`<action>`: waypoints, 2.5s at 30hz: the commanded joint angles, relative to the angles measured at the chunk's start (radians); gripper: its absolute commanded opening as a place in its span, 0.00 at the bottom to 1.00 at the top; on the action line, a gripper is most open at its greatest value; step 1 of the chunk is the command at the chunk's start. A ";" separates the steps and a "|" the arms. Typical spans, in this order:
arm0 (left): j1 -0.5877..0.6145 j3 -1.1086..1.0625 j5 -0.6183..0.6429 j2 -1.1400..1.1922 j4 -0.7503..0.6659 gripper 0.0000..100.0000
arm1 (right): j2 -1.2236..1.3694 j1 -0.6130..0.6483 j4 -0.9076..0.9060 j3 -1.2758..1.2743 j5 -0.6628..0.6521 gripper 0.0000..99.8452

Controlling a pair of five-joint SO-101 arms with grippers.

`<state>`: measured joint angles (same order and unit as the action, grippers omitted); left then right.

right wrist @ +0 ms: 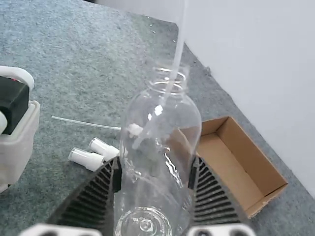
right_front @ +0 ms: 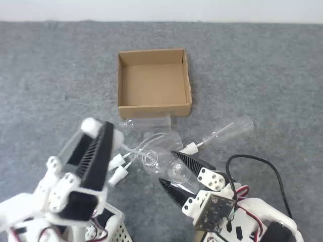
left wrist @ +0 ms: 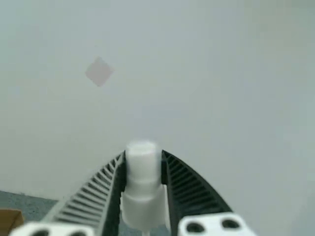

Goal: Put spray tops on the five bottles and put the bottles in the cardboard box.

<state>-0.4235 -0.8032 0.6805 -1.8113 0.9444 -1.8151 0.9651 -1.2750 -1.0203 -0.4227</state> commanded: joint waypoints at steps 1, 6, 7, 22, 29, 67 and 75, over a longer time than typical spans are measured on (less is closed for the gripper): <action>-0.097 -0.030 -0.097 -0.009 0.034 0.01 | -0.001 -0.015 0.028 0.011 0.000 0.03; -0.186 -0.041 -0.178 -0.009 0.091 0.01 | -0.001 -0.013 0.031 0.014 0.000 0.03; -0.195 -0.050 -0.186 -0.009 0.094 0.01 | -0.001 -0.012 0.031 0.014 0.000 0.03; -0.204 -0.182 -0.213 -0.009 0.094 0.01 | -0.001 -0.012 0.071 0.015 0.000 0.03; -0.204 -0.185 -0.213 -0.011 0.127 0.01 | -0.001 -0.016 0.125 0.015 0.135 0.03; -0.192 0.050 -0.249 -0.011 0.164 0.18 | -0.001 -0.018 0.188 0.008 0.253 0.03; 0.046 0.082 -0.201 -0.011 0.164 0.18 | -0.001 -0.018 0.197 0.008 0.245 0.03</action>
<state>-0.4757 -0.7603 0.4534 -1.8113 1.1040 -1.8167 0.9590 -1.1109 -1.0203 -0.1772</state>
